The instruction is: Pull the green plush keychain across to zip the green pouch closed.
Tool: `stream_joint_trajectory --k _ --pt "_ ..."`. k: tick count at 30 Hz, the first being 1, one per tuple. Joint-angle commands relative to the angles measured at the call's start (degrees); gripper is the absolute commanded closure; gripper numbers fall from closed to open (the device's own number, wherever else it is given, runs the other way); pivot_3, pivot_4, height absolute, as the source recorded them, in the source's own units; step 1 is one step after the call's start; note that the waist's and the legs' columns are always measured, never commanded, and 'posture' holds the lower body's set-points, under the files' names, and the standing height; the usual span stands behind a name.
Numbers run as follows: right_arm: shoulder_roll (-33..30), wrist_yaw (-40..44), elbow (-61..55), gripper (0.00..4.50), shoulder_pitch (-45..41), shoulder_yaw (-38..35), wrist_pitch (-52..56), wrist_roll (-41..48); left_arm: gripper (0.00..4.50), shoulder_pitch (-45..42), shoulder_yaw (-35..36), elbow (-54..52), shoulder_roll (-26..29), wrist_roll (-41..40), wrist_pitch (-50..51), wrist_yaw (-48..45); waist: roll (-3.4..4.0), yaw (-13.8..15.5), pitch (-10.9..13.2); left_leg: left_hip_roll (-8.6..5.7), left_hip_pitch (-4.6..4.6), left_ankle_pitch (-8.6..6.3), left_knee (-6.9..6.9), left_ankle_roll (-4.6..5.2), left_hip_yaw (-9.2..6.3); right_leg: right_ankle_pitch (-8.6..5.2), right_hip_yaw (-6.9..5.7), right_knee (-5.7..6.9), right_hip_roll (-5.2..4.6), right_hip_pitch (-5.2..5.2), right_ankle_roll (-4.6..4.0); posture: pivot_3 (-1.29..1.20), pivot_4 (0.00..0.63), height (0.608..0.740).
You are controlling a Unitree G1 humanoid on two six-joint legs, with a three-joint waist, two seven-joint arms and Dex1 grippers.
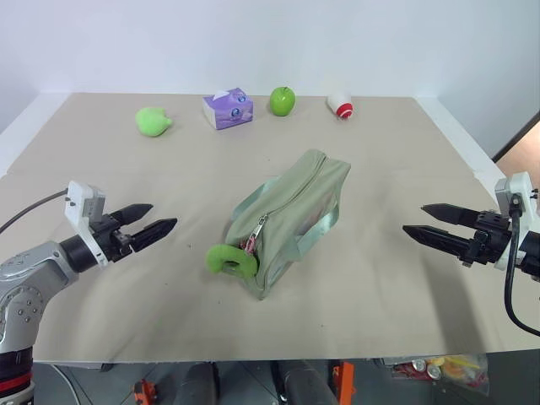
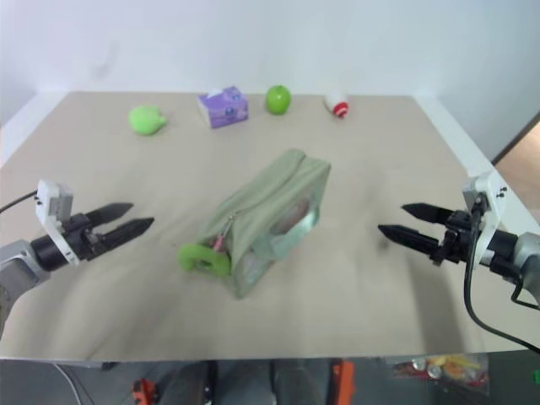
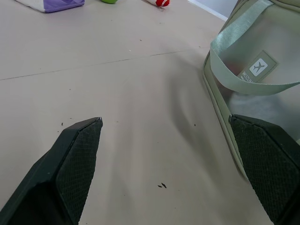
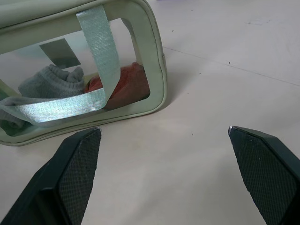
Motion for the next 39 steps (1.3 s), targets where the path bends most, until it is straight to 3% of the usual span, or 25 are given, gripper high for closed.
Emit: stream_joint_trajectory --k 1,11,15,21,31,39 --pt "-2.0 1.0 -0.6 0.00 -2.8 -0.8 -2.0 -0.6 0.03 -2.5 0.3 0.1 2.8 -0.9 0.0 -2.5 0.00 0.0 0.0 0.00 0.00 0.00 0.00 0.00 0.00 0.00 0.00 0.00 0.00 0.00 0.00 0.00 0.150 0.740" --pt "-9.7 13.9 0.4 0.00 -26.2 14.3 -7.2 -5.0 0.03 -16.4 -4.0 2.0 8.0 -3.8 2.4 -11.2 0.17 -0.1 0.1 0.13 -0.17 0.02 0.18 0.02 0.38 0.26 0.11 0.02 -0.01 -0.35 0.01 0.00 0.150 0.740" --pt "-8.6 20.9 0.1 0.00 -37.0 22.7 -9.9 -7.9 0.03 -18.1 -6.0 0.1 9.9 -5.1 2.9 -16.4 0.24 -0.2 0.1 0.15 -0.30 0.01 0.05 0.02 0.46 0.29 0.15 0.11 0.00 -0.62 0.01 0.00 0.150 0.740" --pt "-2.0 31.9 0.6 0.00 -51.7 35.2 -15.3 -13.6 0.03 -22.9 -8.7 -0.6 9.1 -4.3 0.4 -18.6 0.26 -0.1 0.1 0.19 -0.29 0.01 -0.04 0.01 0.44 0.28 0.09 0.14 0.04 -0.66 -0.01 0.00 0.150 0.740" --pt "0.2 34.2 8.5 0.00 -59.0 51.9 -28.9 -17.2 0.03 -24.2 -9.3 -3.2 7.5 -6.0 0.1 -19.0 0.27 0.0 0.1 0.17 -0.41 0.01 0.15 0.01 0.40 0.31 0.09 0.26 0.03 -0.69 0.05 0.00 0.150 0.740" --pt "7.9 34.2 20.8 0.00 -62.1 55.9 -40.0 -26.3 0.03 -24.0 -8.0 -4.2 6.1 -8.7 0.8 -16.2 0.27 -0.1 0.1 0.19 -0.33 0.01 0.52 0.01 0.33 0.30 0.07 0.82 0.12 -0.73 0.02 0.00 0.150 0.740"
